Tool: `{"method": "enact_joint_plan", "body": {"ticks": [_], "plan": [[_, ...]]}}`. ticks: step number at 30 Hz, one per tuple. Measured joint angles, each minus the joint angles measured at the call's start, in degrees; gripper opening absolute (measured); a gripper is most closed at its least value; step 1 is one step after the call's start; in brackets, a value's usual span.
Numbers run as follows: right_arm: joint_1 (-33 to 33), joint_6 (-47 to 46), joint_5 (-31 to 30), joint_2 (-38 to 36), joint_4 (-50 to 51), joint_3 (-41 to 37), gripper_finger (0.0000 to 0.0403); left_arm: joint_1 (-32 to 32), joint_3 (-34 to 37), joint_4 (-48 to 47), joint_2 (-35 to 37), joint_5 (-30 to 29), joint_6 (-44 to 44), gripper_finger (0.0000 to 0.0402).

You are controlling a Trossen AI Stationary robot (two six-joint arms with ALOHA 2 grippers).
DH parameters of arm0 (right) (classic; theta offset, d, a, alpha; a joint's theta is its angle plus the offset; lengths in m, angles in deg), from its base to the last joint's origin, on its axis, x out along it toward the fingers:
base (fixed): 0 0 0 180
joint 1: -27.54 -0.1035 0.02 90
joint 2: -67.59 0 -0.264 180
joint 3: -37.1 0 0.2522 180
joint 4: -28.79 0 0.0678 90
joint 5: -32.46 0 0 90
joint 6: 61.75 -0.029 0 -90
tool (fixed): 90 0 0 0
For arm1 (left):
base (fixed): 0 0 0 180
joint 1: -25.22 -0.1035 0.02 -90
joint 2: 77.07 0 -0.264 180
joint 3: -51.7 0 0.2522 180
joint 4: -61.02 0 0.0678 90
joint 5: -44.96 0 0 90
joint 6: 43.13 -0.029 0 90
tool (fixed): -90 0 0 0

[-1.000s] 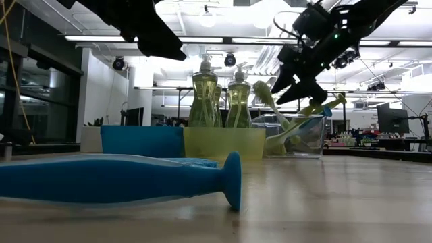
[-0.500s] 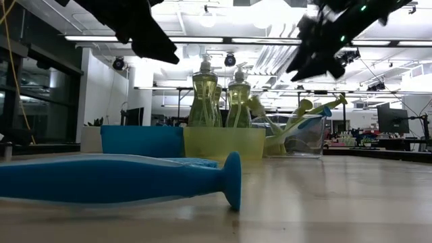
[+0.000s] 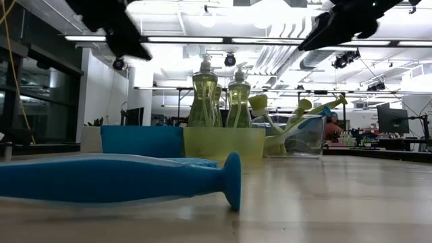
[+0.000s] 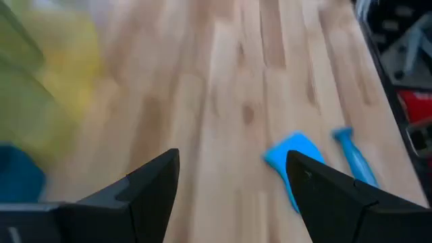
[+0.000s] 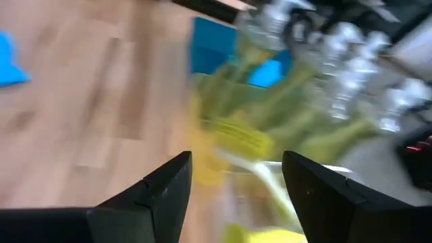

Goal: Pick & Place Kitchen Sink Supplies
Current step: Put the blue sponge into the blue bin

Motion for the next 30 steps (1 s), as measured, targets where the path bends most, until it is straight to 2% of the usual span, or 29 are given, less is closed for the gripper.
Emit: {"method": "enact_joint_plan", "body": {"ticks": [5,13,21,30], "plan": [[-8.7,-4.0,-0.1,2.4,0.1,0.0,0.0224,4.7,0.0,-3.2,-3.3,1.1,7.0,0.0268],[-19.3,-9.2,-7.5,8.7,-0.8,0.0,0.0224,8.1,-0.1,-1.2,-12.6,3.2,15.2,0.0268],[-24.6,-13.6,-11.0,13.7,-1.5,0.0,0.0224,8.0,-0.1,1.4,-19.7,3.6,20.7,0.0268],[-27.7,-17.6,-10.8,18.0,-3.2,0.0,0.0224,8.0,0.0,8.0,-25.5,7.7,29.7,0.0268]]}}
